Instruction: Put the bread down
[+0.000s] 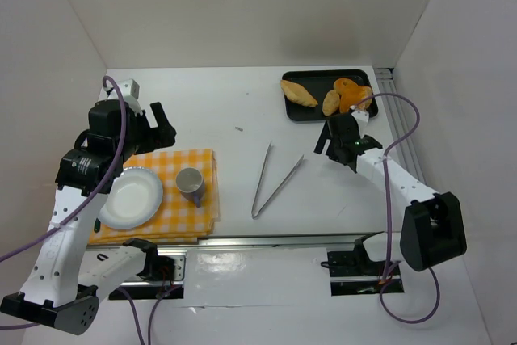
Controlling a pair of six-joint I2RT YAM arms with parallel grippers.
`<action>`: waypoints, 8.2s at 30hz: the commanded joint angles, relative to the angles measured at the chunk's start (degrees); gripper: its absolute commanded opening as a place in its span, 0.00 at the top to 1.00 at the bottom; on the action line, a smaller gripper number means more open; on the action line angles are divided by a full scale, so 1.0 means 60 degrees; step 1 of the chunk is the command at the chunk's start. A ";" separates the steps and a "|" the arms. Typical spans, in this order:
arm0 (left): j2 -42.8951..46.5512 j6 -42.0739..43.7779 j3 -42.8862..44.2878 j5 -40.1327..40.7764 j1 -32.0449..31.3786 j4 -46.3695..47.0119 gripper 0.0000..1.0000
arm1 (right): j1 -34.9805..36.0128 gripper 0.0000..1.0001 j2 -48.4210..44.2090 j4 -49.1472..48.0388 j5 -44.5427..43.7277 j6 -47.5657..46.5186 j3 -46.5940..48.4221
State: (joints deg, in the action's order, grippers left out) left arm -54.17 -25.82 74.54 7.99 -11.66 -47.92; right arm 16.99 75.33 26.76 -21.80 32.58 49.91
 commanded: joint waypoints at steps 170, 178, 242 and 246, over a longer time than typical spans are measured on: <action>0.0064 -0.0047 -0.0339 -0.0467 0.0054 0.0751 0.00 | -0.2071 0.48 0.1610 -0.0271 0.3517 -0.0801 0.2624; 0.0151 -0.0047 -0.0339 -0.0379 0.0054 0.0751 0.00 | -0.1983 0.48 0.2342 -0.0783 0.3795 -0.0801 0.2902; 0.0240 -0.0047 -0.0251 -0.0189 0.0054 0.0663 0.00 | -0.2276 0.71 0.3296 -0.0711 0.3546 -0.1284 0.4586; 0.0327 0.0041 -0.0164 -0.0101 0.0054 0.0575 0.00 | -0.2276 0.84 0.2856 -0.0711 0.3663 -0.1372 0.4587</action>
State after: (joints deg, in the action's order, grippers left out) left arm -53.69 -26.74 72.49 6.42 -11.66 -45.80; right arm 3.79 97.25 25.32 -0.40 25.36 74.48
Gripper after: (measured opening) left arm 0.995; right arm 0.374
